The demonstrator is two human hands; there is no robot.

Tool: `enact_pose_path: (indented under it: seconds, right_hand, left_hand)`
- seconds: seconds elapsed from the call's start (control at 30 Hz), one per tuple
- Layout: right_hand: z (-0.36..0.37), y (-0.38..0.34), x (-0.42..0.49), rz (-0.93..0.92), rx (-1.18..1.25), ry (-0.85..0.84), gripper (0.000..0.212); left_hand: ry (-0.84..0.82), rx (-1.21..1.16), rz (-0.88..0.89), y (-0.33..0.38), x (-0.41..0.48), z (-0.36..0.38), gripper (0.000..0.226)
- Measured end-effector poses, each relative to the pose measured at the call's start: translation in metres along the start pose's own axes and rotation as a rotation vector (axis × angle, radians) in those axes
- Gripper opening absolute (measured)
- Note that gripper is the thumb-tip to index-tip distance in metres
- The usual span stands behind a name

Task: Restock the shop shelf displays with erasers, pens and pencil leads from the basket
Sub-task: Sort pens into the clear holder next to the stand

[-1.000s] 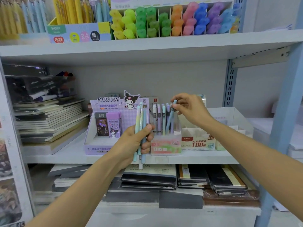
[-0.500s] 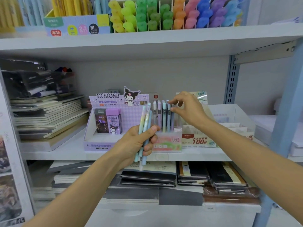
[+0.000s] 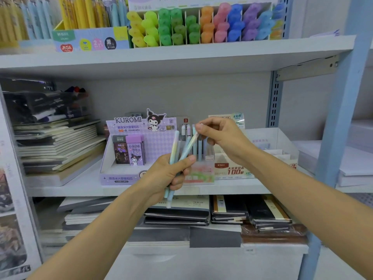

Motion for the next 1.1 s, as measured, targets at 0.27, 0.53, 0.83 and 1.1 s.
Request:
enact_pose_path:
  seconds: [0.27,0.53,0.83,1.1]
  right_hand:
    - [-0.019,0.014,-0.019,0.022,0.174,0.054,0.01]
    - [-0.024,0.027,-0.029,0.171,0.173,-0.127,0.021]
    - [-0.02,0.042,-0.032,0.152,0.426,-0.062,0.019]
    - [-0.009,0.037,-0.036,0.139,-0.104,-0.236,0.022]
  left_hand:
    - [0.184,-0.116,0.078,0.009,-0.002,-0.012,0.026]
    - [0.368,-0.204,0.247,0.016,-0.002,-0.021,0.025]
    - [0.484,-0.221,0.247,0.012,-0.003,-0.009,0.02]
    - [0.497,-0.103,0.365,0.03,-0.002,-0.005,0.029]
Point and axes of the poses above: each hand's wrist, its own x-axis towards the middle knuckle, its own z-axis out of the palm, y = z × x, the point moved 5 cm from there along x, towards the middle knuckle, and after that the axes turned 9 degrees about z, right-handed, at the moved point
